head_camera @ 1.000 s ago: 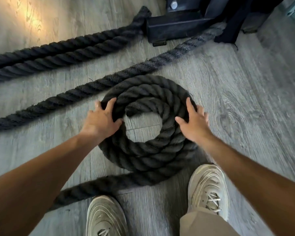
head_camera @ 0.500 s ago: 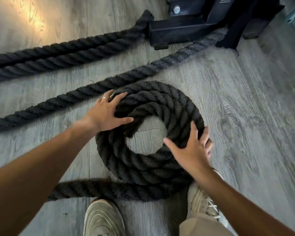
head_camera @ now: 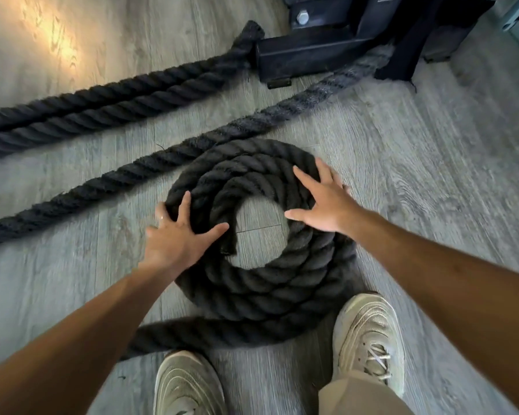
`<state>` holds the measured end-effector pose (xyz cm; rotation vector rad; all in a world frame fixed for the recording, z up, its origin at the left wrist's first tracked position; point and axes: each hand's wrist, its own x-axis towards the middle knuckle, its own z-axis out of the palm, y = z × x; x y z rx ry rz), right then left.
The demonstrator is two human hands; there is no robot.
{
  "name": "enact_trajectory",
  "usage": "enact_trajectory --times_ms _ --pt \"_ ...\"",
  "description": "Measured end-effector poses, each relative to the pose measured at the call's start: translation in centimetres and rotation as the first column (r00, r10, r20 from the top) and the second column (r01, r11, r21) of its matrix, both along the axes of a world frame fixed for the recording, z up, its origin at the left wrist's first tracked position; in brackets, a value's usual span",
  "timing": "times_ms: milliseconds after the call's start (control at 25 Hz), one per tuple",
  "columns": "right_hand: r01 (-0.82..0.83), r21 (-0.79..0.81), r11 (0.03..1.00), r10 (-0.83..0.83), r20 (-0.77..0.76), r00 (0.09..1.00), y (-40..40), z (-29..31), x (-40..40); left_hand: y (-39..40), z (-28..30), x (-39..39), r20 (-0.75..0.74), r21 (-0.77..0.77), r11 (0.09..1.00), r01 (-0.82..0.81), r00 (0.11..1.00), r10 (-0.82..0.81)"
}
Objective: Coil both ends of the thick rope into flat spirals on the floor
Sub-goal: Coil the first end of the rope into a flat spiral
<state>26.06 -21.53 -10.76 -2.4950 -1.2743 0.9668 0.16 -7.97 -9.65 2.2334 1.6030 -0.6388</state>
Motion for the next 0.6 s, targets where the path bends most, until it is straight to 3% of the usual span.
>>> enact_trajectory --times_ms 120,240,320,400,520,600 --pt "-0.053 0.078 0.996 0.048 0.062 0.997 2.4 1.2 1.2 -3.3 -0.1 -1.4 0.059 -0.069 0.989 -0.128 0.989 0.132" --pt "0.199 0.144 0.969 -0.225 0.2 0.954 0.6 0.6 -2.1 -2.1 -0.3 -1.3 0.237 -0.069 0.975 -0.212 0.946 0.223" --pt "0.41 0.093 0.907 -0.421 0.193 0.886 -2.8 -0.4 -5.7 0.8 -0.5 -0.1 0.289 0.014 0.989 -0.149 0.947 0.139" --pt "0.509 0.035 0.86 -0.509 0.133 0.851 -5.9 -1.2 -8.5 4.2 -0.5 1.4 0.357 0.004 0.999 -0.047 0.933 0.043" --pt "0.523 -0.003 0.852 -0.521 0.084 0.849 -7.2 -2.2 -9.2 7.6 -0.9 2.9 0.36 -0.081 0.995 0.062 0.932 -0.029" --pt "0.488 -0.011 0.873 -0.483 0.12 0.867 -6.5 -2.4 -8.3 7.6 -1.3 2.9 0.323 -0.059 0.997 0.055 0.946 -0.033"
